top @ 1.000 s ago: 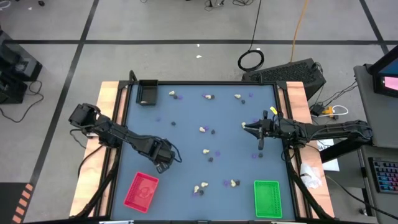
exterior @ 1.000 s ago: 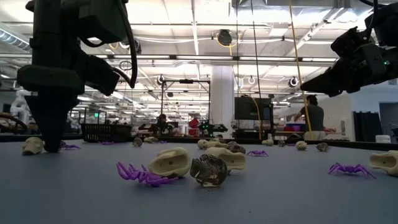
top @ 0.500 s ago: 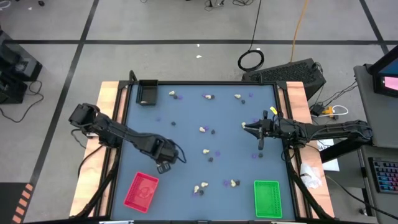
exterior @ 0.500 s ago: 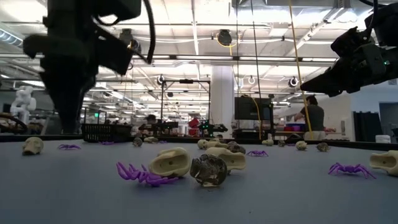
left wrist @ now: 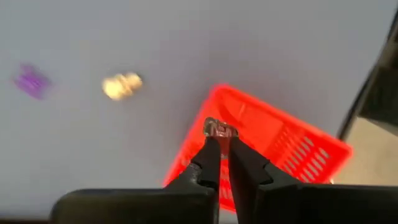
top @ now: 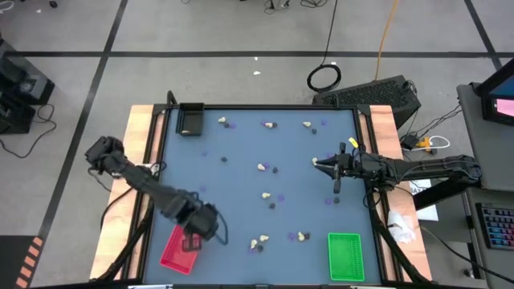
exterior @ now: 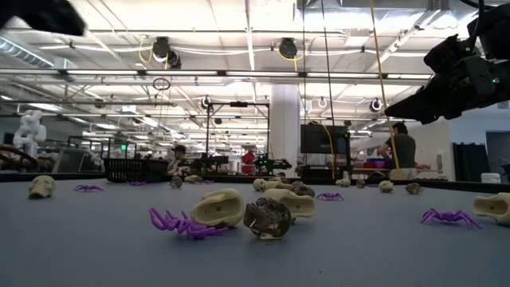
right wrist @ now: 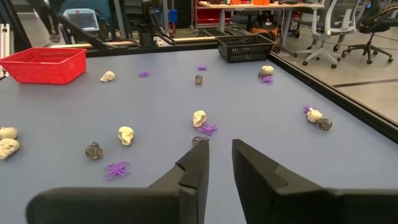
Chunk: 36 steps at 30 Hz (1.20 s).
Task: Sort Halloween decoration
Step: Put the black skull toy into the red bin, then adjust the red bin
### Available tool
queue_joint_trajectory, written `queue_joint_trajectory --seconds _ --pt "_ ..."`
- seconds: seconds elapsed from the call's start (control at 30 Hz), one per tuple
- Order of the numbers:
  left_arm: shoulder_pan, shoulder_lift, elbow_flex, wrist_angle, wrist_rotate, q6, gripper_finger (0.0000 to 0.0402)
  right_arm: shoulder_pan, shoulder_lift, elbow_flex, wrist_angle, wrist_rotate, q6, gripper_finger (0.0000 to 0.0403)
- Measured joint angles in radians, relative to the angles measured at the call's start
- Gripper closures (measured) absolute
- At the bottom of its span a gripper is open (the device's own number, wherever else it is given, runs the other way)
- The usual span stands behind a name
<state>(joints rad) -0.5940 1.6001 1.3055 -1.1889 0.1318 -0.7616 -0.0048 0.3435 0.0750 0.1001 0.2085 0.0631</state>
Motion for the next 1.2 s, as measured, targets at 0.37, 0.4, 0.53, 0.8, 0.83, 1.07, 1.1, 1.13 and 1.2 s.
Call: queue_joint_trajectory --seconds 0.37,0.4,0.53,0.8,0.83,1.07,1.1,1.13,1.2 --pt "-0.167 0.003 -0.184 0.198 -0.013 -0.254 0.0401 0.0 0.0 0.0 0.0 0.0 0.001 0.0337" --pt "-0.167 0.003 -0.203 0.228 -0.025 -0.261 0.0401 0.0 0.0 0.0 0.0 0.0 0.002 0.0337" --pt "-0.152 0.003 -0.268 0.354 -0.081 -0.281 0.0401 0.0 0.0 0.0 0.0 0.0 0.003 0.0337" --pt "-0.111 0.004 -0.313 0.383 -0.205 -0.367 0.0401 0.0 0.0 0.0 0.0 0.0 0.003 0.0337" --pt "-0.106 0.004 -0.313 0.384 -0.22 -0.375 0.0401 0.0 0.0 0.0 0.0 0.0 0.003 0.0337" --pt "-0.086 0.004 -0.313 0.387 -0.23 -0.421 0.0401 0.0 0.0 0.0 0.0 0.0 0.004 0.0337" --pt "-0.084 0.004 -0.313 0.388 -0.229 -0.435 0.0401 0.0 0.0 0.0 0.0 0.0 0.003 0.0337" --pt "-0.082 0.004 -0.313 0.387 -0.227 -0.449 0.0401 0.0 0.0 0.0 0.0 0.0 0.004 0.0337" --pt "-0.081 0.004 -0.313 0.387 -0.216 -0.485 0.0401 0.0 0.0 0.0 0.0 0.0 0.004 0.0337"
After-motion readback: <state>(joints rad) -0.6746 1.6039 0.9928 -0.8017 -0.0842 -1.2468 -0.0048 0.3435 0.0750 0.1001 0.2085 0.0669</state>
